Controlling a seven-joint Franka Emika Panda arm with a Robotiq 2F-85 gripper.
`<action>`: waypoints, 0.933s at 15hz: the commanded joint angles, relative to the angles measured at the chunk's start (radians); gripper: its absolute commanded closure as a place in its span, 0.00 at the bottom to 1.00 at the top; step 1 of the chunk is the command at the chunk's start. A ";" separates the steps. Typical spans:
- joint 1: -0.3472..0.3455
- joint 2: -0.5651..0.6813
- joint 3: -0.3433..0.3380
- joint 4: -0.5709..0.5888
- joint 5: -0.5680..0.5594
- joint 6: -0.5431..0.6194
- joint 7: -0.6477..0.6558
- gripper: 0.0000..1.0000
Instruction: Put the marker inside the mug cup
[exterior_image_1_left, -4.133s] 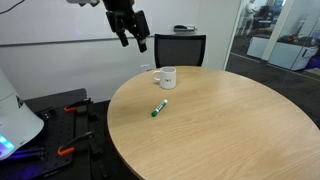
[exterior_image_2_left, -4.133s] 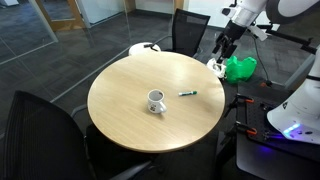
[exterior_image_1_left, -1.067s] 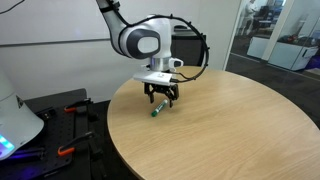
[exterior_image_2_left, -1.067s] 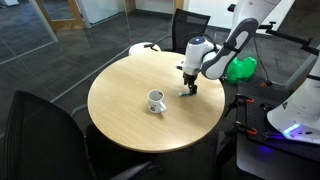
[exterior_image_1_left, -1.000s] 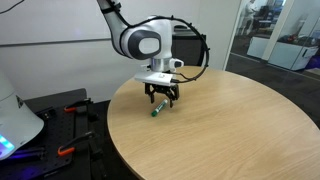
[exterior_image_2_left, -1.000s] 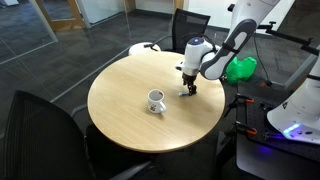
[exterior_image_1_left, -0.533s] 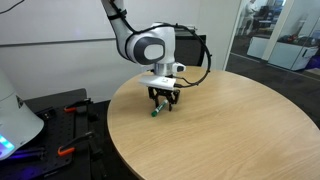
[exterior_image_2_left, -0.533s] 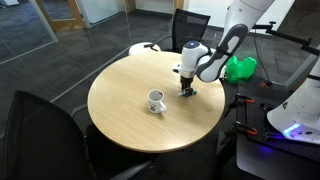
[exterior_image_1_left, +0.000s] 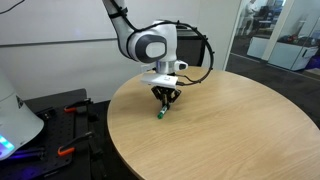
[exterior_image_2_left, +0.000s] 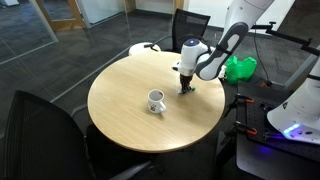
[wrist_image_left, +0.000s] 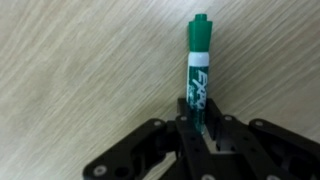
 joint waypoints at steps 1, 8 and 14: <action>-0.008 -0.045 -0.002 -0.020 -0.011 -0.020 0.031 0.95; -0.053 -0.152 0.027 -0.066 0.012 0.027 -0.015 0.95; -0.180 -0.199 0.169 -0.097 0.168 0.123 -0.145 0.95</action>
